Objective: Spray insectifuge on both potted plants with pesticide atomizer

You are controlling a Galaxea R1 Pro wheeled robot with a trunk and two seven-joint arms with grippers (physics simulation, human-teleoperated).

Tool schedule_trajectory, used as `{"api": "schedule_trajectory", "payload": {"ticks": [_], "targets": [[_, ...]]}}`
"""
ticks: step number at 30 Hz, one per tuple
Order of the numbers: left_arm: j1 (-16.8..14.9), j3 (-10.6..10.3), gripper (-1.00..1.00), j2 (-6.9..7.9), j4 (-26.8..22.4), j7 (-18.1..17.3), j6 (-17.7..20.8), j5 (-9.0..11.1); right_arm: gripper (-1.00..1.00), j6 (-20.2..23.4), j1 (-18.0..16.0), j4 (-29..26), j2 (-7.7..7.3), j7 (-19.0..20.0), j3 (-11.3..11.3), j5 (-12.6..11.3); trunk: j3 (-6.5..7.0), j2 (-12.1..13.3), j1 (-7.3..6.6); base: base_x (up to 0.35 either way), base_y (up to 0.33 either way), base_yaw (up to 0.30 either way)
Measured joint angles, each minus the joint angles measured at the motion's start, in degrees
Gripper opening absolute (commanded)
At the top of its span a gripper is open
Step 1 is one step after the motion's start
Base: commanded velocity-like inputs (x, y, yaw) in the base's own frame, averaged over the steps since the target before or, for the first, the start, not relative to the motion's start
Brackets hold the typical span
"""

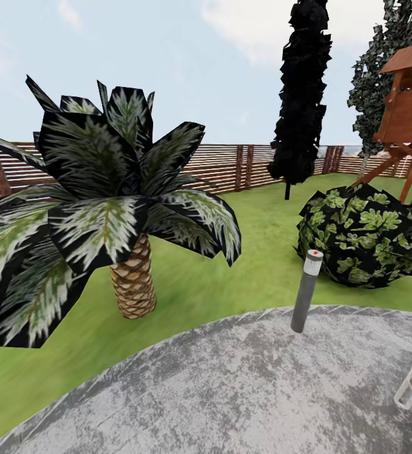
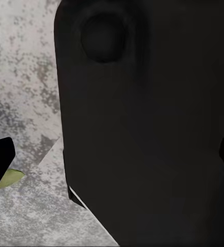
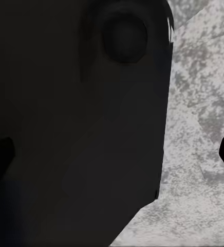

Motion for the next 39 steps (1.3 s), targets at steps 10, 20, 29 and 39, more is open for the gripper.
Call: {"api": "schedule_trajectory", "payload": {"ticks": [10, 20, 29, 39], "targets": [[0.01, -0.09, 1.00, -0.17, 0.09, -0.12, 0.03, 0.08, 1.00, -0.16, -0.26, -1.96, 2.63, -0.35, 0.03, 0.15, 0.02, 0.01, 0.00, 0.000, 0.000, 0.000], [0.00, -0.23, 1.00, -0.08, -0.20, -0.16, -0.10, -0.13, 1.00, -0.62, -0.25, -3.66, 3.69, -0.46, -0.22, 0.15, 0.02, 0.01, 0.00, 0.000, 0.000, 0.000], [-0.01, -0.24, 1.00, -0.04, -0.26, -0.16, -2.84, -0.14, 1.00, -1.34, -0.25, -4.48, 3.59, -0.33, -0.23, 0.09, 0.23, 0.01, 0.00, 0.000, 0.000, -0.194], [-0.01, -0.43, 1.00, 0.07, -0.26, -0.16, -7.12, -0.44, 1.00, -1.35, -0.25, -5.16, 3.51, -0.36, -0.30, 0.08, 0.29, 0.01, 0.00, 0.000, 0.000, -0.295]]}}
